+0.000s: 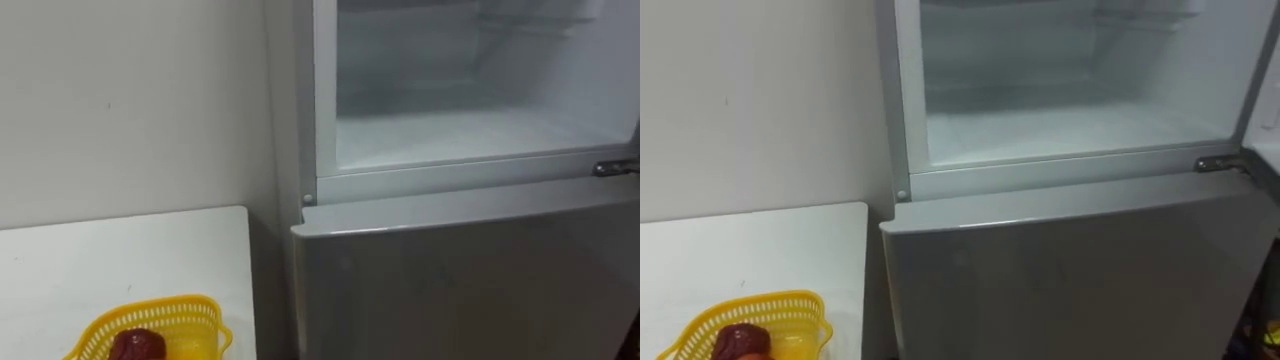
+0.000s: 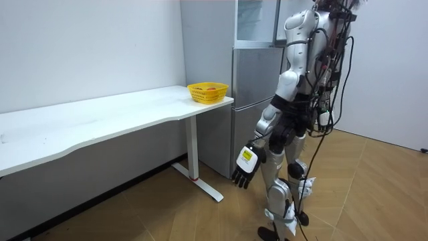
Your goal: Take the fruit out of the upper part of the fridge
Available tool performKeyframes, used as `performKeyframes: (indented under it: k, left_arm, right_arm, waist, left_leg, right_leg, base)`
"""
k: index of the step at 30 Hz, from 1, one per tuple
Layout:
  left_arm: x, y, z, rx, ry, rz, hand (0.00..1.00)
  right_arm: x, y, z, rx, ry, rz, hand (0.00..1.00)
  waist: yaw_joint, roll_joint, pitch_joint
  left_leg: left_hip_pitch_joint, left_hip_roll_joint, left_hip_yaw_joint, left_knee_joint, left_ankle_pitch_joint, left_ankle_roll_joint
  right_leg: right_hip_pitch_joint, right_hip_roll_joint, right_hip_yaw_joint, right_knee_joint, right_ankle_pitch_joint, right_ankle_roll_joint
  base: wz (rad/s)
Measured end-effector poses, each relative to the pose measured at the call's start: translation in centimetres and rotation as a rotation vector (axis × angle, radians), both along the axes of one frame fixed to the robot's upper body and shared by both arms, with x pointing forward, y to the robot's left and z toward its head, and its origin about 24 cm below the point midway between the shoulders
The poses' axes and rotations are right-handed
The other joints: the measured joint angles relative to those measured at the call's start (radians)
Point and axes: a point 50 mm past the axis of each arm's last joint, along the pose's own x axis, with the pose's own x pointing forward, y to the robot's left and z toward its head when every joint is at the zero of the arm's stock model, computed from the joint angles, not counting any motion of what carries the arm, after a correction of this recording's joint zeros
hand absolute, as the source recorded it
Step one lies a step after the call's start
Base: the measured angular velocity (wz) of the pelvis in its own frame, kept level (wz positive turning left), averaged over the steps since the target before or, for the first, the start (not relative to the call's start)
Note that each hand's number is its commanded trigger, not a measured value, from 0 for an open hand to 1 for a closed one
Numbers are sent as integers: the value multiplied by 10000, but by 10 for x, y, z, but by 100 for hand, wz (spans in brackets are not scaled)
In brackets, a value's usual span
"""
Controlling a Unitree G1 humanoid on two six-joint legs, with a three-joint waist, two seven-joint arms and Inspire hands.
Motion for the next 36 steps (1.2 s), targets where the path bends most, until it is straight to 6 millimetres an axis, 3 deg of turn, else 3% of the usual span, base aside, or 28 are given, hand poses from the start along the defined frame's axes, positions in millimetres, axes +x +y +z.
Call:
performKeyframes:
  k: [4,10,17,28,33,36]
  left_arm:
    - [6,6,4,215,-386,115,0]
    - [9,6,5,223,-524,42,0]
    - [4,3,3,129,-380,113,0]
    - [5,-7,1,-101,-647,126,0]
    - [-4,-9,1,-134,-597,136,0]
    - [-9,-10,0,-192,-543,134,0]
  right_arm:
    - [26,-23,27,-999,-1080,-194,0]
    - [57,-34,56,-1805,-2730,-89,0]
    - [93,-50,115,-3587,-4859,292,0]
    - [112,-50,187,-6592,-7931,1306,0]
    - [115,-47,207,-7648,-9000,1632,0]
    - [117,-44,218,-8356,-9439,2037,0]
  waist:
    - [33,-119,8]
    - [-11,-334,10]
    - [-139,-289,11]
    - [-121,-110,14]
    - [-78,-119,15]
    - [-30,-42,-29]
  left_leg:
    - [-79,1,28,-8,1,1]
    - [-320,3,32,30,2,1]
    - [-330,8,226,-4,2,1]
    - [-437,11,235,3,1,1]
    - [-441,13,236,28,1,1]
    - [-508,14,238,50,-1,2]
  right_leg:
    - [-38,-4,-6,24,-1,-1]
    - [-285,-2,-18,4,-2,1]
    - [-342,14,157,40,20,-11]
    - [-545,3,218,178,18,-11]
    - [-585,3,234,169,14,-8]
    - [-667,3,243,171,13,-8]
  base:
    - [0]
    - [1]
    - [-7]
    - [-1]
    - [0]
    - [0]
